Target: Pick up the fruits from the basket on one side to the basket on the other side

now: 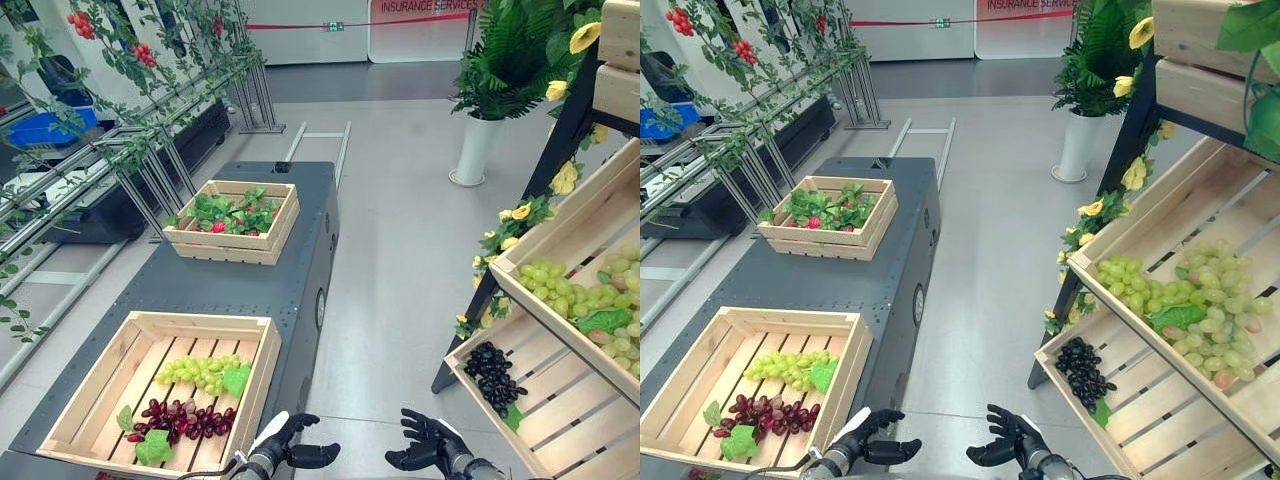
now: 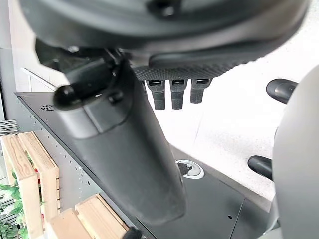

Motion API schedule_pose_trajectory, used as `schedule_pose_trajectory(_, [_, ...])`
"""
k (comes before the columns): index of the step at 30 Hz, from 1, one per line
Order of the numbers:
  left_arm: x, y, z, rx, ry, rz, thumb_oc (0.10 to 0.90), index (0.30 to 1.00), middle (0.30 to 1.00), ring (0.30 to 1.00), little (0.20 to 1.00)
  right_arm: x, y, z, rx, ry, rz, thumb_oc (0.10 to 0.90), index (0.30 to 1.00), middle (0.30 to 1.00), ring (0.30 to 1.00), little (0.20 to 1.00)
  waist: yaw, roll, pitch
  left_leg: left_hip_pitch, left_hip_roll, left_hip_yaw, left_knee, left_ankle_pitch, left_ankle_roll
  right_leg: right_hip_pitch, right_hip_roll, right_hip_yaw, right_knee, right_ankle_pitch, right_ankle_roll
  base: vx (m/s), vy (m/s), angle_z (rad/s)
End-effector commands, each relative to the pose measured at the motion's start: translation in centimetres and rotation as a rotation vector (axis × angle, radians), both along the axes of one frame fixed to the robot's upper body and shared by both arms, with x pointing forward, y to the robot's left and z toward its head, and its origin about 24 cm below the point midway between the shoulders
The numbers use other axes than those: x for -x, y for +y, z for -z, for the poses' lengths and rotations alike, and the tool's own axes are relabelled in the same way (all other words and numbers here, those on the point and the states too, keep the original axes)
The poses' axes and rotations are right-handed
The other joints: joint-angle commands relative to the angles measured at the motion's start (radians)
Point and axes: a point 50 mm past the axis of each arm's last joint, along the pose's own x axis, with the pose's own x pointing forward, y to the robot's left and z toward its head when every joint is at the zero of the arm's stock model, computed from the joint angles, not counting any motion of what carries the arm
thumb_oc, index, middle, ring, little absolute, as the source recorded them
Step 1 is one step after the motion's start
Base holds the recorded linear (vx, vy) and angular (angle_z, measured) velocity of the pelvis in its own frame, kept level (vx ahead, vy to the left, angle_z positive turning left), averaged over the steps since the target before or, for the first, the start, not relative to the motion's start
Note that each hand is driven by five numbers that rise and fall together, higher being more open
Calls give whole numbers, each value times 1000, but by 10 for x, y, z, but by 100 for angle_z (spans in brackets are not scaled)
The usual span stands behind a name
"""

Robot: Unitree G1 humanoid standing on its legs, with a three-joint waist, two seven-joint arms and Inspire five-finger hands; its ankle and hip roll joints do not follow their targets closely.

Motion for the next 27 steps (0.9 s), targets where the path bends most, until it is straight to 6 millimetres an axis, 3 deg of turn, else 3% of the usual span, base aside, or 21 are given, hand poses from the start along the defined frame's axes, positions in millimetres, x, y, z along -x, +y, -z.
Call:
schedule_pose_trajectory(1, [-58,-21,-37,-1,-451,114,800,900,900,900,900,-41,14,-12,-3,-106,-28,800,900,900,900,900,4,-51,32,10,-101,77,9,-92,56,48,11,50,6,-61,5,0,0,0])
schedule_pose_trajectory(2, [-67,-19,-48,-19,-590,127,800,900,900,900,900,-42,12,-12,-9,-103,-36,800,900,900,900,900,6,-50,38,5,-102,76,9,-89,56,44,10,50,6,-60,5,0,0,0])
schedule_pose_trajectory(3, [-66,-19,-48,-20,-591,127,800,900,900,900,900,-42,12,-12,-9,-103,-36,800,900,900,900,900,5,-50,38,5,-102,76,9,-89,56,44,10,50,6,-60,5,-43,14,0])
schedule_pose_trajectory(5, [-85,-12,-73,-37,-832,133,800,900,900,900,900,-46,6,-15,-13,-106,-32,800,900,900,900,900,13,-47,48,-4,-103,72,9,-85,57,38,8,46,6,-58,2,-51,17,0])
schedule_pose_trajectory(7, [-93,-6,-85,-42,-923,110,800,900,900,900,900,-47,3,-16,-13,-111,-16,800,900,900,900,900,18,-45,50,-8,-104,68,9,-82,58,36,7,42,6,-57,1,-20,8,0])
schedule_pose_trajectory(10, [-107,13,-108,-17,-1073,-70,800,900,900,900,900,-46,-4,-16,-9,-118,19,800,900,900,900,900,24,-40,50,-15,-106,58,9,-77,58,32,5,37,6,-57,-2,-4,14,0])
schedule_pose_trajectory(12, [-116,38,-132,-52,-1237,-254,800,900,900,900,900,-43,-12,-17,0,-129,72,800,900,900,900,900,36,-39,53,-28,-110,44,9,-68,57,27,1,24,6,-56,-6,-27,51,4])
schedule_pose_trajectory(14, [-116,48,-138,-66,-1291,-323,800,900,900,900,900,-42,-14,-17,2,-132,82,800,900,900,900,900,40,-39,56,-34,-112,39,9,-63,55,25,0,17,6,-56,-7,-20,45,11])
schedule_pose_trajectory(19, [-120,94,-163,-196,-1436,-573,800,900,900,900,900,-35,-22,-16,33,-127,101,800,900,900,900,900,42,-38,59,-45,-121,19,9,-54,53,20,-6,4,10,-62,-9,19,72,12])
schedule_pose_trajectory(27, [-126,148,-201,-370,-1463,-680,800,900,900,900,900,-31,-22,-17,36,-147,114,800,900,900,900,900,57,-45,78,-74,-118,7,49,-59,58,-10,-14,-9,68,-90,-16,52,49,9])
